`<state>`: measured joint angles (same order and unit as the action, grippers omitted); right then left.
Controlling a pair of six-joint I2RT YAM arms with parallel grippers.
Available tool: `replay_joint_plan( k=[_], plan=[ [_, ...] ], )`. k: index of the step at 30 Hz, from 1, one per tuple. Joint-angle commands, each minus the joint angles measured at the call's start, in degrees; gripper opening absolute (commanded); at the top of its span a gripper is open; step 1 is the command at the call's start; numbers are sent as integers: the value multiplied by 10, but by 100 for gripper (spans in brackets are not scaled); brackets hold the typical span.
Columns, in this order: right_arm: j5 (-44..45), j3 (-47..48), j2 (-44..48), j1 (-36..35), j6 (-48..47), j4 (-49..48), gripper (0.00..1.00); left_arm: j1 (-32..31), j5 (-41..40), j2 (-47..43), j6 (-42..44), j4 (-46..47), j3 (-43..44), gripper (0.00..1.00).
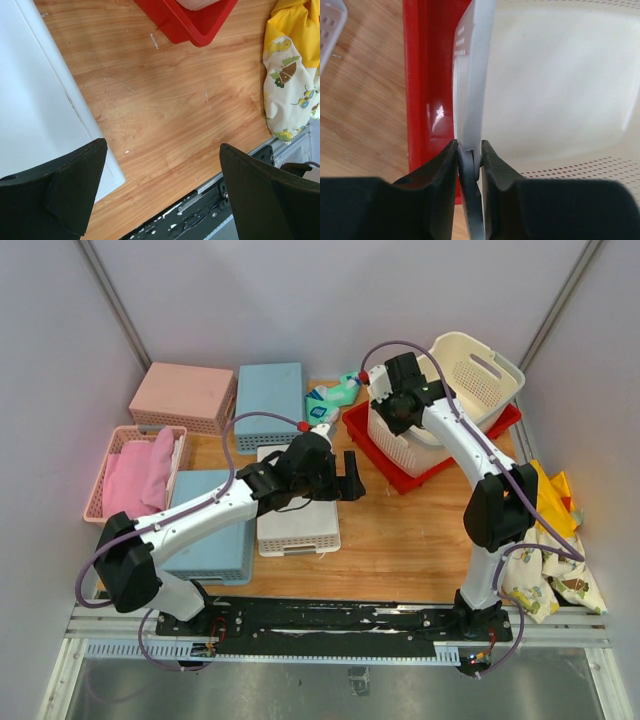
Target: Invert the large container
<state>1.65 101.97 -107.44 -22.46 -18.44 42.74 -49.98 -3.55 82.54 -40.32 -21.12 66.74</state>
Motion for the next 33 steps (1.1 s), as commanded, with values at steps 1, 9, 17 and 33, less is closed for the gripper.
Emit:
replay_joint_plan(
  k=[1, 9, 17, 33],
  plan=[
    [-19, 23, 12, 5, -9, 29, 15, -5, 2, -7, -3, 13, 0, 99],
    [-29, 68, 69, 4, -11, 49, 0, -5, 22, 38, -20, 46, 27, 99],
    [30, 112, 205, 4, 32, 41, 0, -5, 44, 105, -46, 104, 57, 99],
    [74, 117, 417, 4, 120, 65, 0, -15, -32, 314, -175, 120, 216, 78]
  ],
)
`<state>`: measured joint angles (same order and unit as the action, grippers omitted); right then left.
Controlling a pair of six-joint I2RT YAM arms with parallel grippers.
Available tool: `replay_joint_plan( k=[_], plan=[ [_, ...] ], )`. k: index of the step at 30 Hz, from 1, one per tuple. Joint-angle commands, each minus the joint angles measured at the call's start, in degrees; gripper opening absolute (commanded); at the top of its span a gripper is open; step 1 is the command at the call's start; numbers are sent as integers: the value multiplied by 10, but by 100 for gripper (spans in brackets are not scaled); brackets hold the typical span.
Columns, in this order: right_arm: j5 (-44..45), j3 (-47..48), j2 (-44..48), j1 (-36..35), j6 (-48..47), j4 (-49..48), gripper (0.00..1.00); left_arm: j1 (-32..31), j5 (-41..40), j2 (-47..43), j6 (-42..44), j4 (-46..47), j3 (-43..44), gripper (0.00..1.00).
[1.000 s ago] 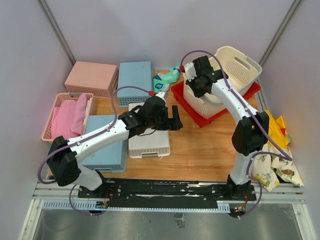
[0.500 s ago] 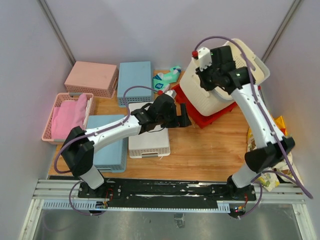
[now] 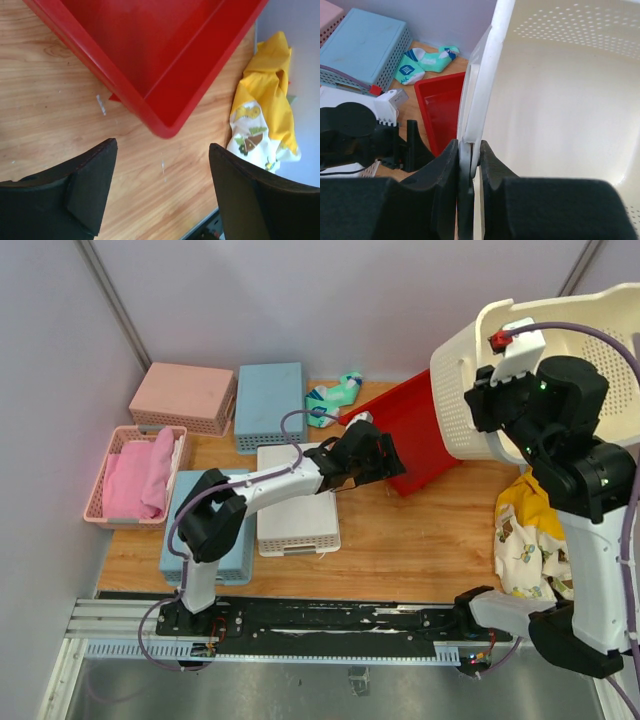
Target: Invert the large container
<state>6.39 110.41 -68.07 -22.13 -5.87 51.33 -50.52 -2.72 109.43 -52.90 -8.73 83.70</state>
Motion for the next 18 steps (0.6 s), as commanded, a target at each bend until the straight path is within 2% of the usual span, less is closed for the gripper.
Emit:
replay_joint_plan(
  k=[1, 5, 9, 14, 18],
  plan=[
    [26, 33, 30, 1, -2, -16, 0, -9, -47, 58, -61, -11, 59, 75],
    [11, 36, 48, 1, 14, 3, 0, -7, -77, 111, -73, -44, 124, 68],
    [-15, 46, 55, 1, 34, 26, 0, 16, -63, 158, -52, -50, 187, 67],
    [-84, 26, 79, 1, 97, 29, 0, 70, -10, 202, -24, -5, 237, 69],
    [-132, 10, 106, 0, 136, 26, 1, 100, -9, 251, 8, -17, 325, 74]
  ],
)
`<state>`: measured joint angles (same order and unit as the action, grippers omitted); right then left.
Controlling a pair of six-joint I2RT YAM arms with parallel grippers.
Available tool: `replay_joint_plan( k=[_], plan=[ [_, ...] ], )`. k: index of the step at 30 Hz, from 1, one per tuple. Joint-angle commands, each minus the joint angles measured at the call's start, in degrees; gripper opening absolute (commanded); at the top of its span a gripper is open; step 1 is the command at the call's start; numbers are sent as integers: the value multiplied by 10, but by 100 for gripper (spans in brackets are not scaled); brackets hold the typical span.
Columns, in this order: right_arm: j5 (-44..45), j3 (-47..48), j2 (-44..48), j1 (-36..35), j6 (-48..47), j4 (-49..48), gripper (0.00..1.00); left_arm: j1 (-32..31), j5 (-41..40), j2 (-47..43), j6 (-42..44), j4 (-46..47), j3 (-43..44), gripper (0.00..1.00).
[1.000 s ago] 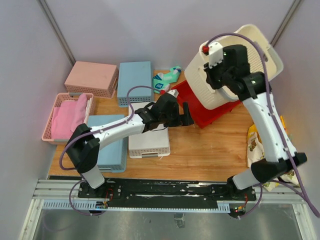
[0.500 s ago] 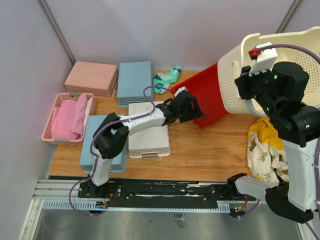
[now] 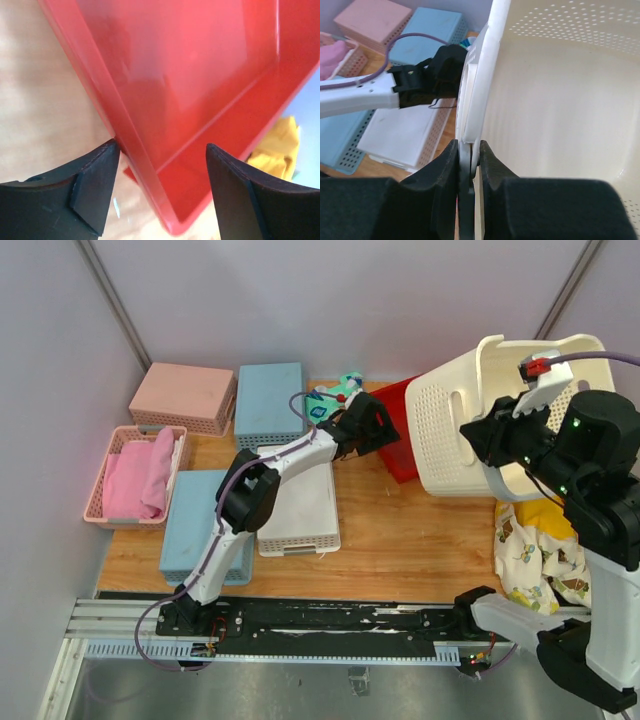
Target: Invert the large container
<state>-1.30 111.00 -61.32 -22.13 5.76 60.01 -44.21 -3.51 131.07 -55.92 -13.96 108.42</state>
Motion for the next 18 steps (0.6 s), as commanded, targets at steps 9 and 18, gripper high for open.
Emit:
replay_joint_plan(
  k=[9, 18],
  plan=[
    [-172, -77, 90, 1, 98, -72, 0, 97, 15, -27, 129, 26, 136, 90],
    [-276, -233, 146, 1, 282, -254, 0, 113, -16, -289, 201, -39, 20, 98]
  ],
)
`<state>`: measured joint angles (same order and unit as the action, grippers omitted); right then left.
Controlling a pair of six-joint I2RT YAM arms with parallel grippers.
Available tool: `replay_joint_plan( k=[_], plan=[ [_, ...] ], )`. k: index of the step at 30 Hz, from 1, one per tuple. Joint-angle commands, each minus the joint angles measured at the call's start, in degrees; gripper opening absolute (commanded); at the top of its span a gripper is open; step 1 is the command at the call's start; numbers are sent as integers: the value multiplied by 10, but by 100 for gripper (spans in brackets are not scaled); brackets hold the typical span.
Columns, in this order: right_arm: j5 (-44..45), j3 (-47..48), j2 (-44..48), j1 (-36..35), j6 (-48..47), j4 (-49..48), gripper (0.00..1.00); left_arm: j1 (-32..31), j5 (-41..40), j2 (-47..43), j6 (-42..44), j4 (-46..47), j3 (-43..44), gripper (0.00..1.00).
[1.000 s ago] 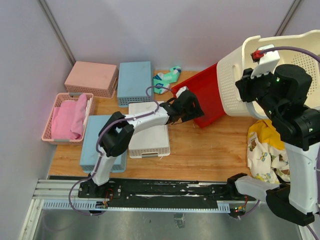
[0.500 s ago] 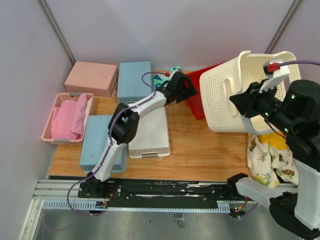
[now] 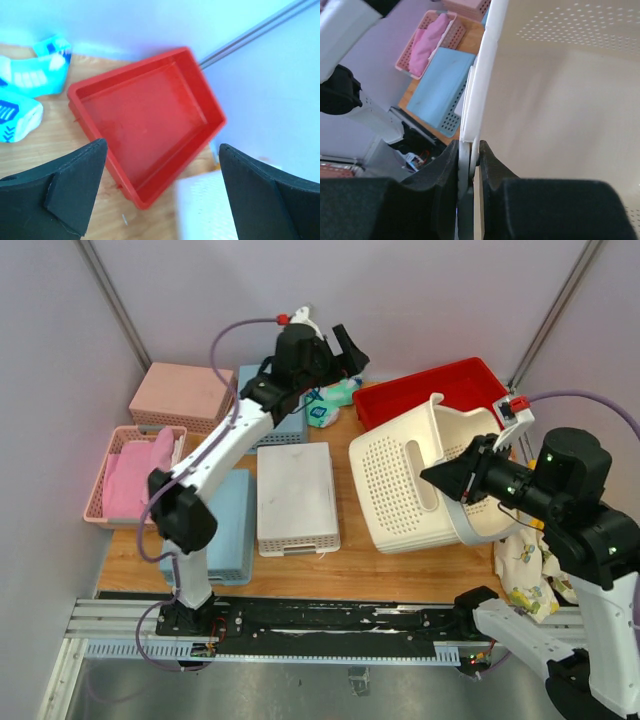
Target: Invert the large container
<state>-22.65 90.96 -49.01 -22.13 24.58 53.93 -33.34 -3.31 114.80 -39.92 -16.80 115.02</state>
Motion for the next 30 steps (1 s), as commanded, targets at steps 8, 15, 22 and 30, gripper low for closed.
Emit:
replay_joint_plan(
  k=[8, 15, 22, 30],
  plan=[
    [-45, -156, 63, 2, 260, -355, 0, 13, -17, -344, 37, -19, -226, 99],
    [-38, -218, 81, 2, 397, -438, 0, 13, -11, -441, 26, -53, -311, 99],
    [16, -276, 133, 2, 451, -450, 0, 13, -4, -486, 9, -34, -404, 99],
    [15, -394, 181, 2, 535, -496, 0, 13, 12, -457, -2, -31, -418, 99]
  ],
)
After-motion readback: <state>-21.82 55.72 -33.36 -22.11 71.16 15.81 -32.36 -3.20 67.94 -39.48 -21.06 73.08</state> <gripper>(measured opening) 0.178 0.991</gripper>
